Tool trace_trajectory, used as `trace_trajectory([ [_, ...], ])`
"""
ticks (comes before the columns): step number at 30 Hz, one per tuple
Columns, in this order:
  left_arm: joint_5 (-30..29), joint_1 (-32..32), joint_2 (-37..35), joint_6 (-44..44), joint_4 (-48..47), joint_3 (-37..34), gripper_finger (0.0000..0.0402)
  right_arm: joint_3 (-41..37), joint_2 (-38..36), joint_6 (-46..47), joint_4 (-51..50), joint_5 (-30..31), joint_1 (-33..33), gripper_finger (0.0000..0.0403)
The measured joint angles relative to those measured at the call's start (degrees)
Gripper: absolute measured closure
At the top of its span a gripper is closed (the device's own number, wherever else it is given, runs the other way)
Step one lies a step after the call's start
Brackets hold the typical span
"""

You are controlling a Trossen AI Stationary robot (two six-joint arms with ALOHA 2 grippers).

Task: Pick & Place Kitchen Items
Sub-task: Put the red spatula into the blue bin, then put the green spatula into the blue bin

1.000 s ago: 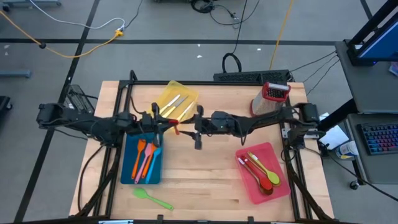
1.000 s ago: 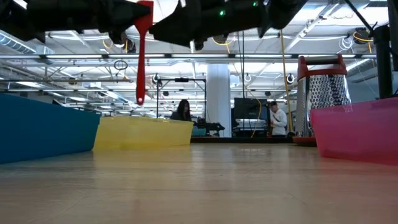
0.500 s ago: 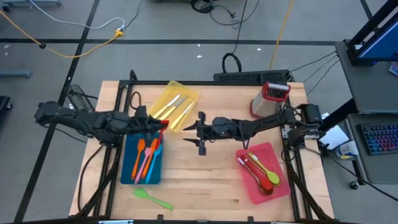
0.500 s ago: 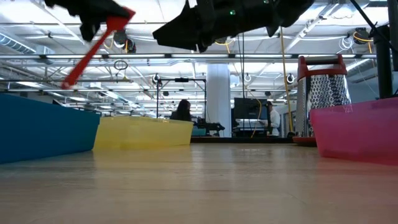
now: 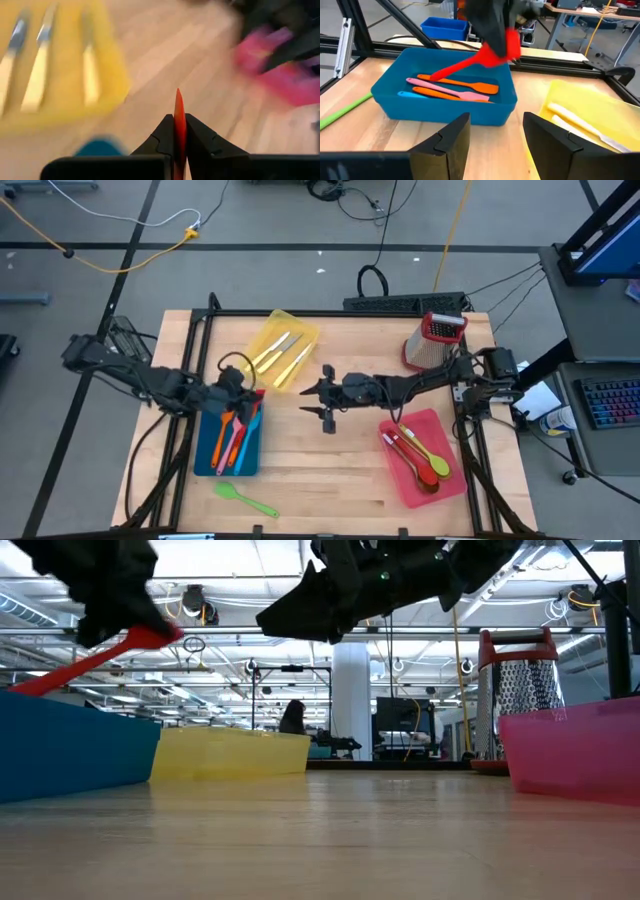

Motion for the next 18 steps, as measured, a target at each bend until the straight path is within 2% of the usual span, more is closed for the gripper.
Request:
trace_trajectory([
  [5,2.19,-1.8,5.49,-14.81,-9.73,-0.32,0.0369,-0.01,0.0,-0.2,0.02,-0.02,0.46,0.0229],
  [9,4.73,-3.18,11.37,-22.94,-12.41,-0.32,0.0352,-0.02,0.02,-0.44,0.81,-0.02,0.46,0.0229],
  [13,7.42,-4.27,17.55,-26.38,-12.44,-0.32,0.0347,-0.01,0.02,-2.4,1.48,-0.02,0.44,0.0231],
  [18,8.88,-4.54,23.28,-26.51,-12.07,-0.32,0.0346,-0.01,0.02,-5.86,3.04,-0.02,0.44,0.0232],
])
